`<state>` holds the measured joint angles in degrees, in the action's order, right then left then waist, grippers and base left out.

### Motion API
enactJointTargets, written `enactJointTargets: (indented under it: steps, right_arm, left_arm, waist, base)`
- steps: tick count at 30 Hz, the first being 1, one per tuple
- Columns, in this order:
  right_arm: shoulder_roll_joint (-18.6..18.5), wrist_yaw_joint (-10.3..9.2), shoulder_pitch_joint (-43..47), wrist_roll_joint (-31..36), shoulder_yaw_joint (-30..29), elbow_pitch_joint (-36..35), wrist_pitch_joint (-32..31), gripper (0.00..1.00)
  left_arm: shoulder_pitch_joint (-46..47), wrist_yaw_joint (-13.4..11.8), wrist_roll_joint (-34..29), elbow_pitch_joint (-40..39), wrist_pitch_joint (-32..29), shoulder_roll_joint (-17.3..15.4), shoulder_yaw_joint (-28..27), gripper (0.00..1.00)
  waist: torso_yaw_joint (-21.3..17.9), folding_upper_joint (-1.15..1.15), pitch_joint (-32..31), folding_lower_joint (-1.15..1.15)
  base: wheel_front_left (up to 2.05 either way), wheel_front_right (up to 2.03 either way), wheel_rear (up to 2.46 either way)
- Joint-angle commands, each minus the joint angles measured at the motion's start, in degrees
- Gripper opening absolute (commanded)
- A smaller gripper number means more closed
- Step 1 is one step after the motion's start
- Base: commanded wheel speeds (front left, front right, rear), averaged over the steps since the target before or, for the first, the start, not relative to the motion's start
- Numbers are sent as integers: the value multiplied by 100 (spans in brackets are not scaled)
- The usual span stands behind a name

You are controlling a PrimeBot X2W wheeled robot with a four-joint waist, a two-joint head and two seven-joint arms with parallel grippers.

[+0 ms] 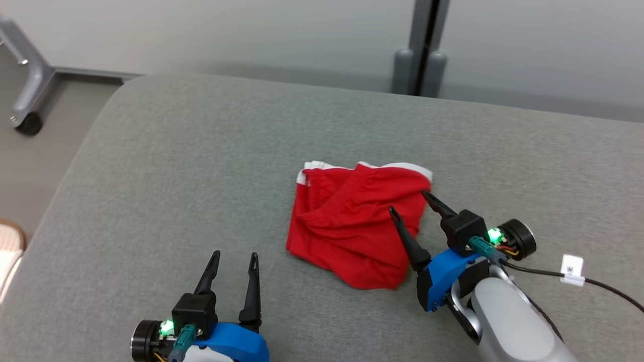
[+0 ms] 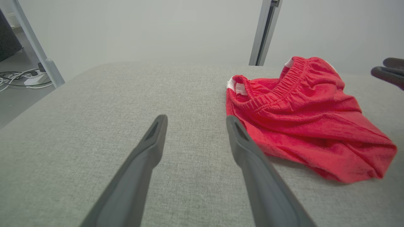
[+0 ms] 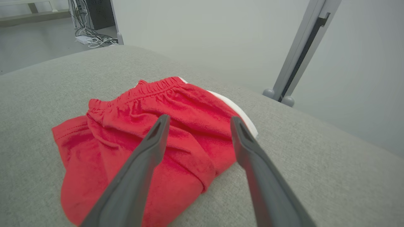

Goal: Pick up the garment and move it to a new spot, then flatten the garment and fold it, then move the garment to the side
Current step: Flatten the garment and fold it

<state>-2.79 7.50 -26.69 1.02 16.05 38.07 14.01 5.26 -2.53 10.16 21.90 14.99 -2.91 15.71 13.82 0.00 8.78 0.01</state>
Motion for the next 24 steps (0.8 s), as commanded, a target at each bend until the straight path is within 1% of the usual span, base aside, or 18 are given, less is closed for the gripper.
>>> enactJointTargets:
  steps: [1,6,13,14,15,16,18,24]
  right_arm:
    - [-37,-1,-136,57,42,125,-34,100]
    - [-138,-1,-586,300,205,655,-32,100]
    - [-198,-2,-964,545,371,1075,39,100]
    - [-196,-2,-994,558,369,1111,39,73]
    - [-193,-2,-1033,565,355,1154,50,42]
    - [-189,-1,-1064,567,339,1183,61,0]
    - [-179,-2,-1098,589,306,1225,81,0]
    - [-154,-2,-1217,665,522,1033,117,0]
  left_arm:
    - [97,-27,33,-11,25,-1,20,100]
    - [130,-72,158,-64,25,2,127,100]
    - [191,-132,251,-118,25,-1,224,100]
    - [199,-141,272,-121,25,0,239,100]
    - [209,-143,285,-128,25,1,251,100]
    - [221,-146,291,-131,25,0,257,100]
    - [236,-155,323,-152,25,1,271,100]
    - [273,-145,336,-206,26,1,323,100]
  waist:
    - [239,0,201,-1]
    - [454,0,304,-1]
    - [526,0,407,-1]
    - [530,0,413,-1]
    - [534,0,418,-1]
    - [538,0,420,-1]
    - [545,0,434,-1]
    - [592,0,482,-1]
  base:
    - [0,0,0]
    - [0,0,0]
    - [0,0,0]
    - [0,0,0]
    - [0,0,0]
    - [0,0,0]
    - [0,0,0]
    - [0,0,0]
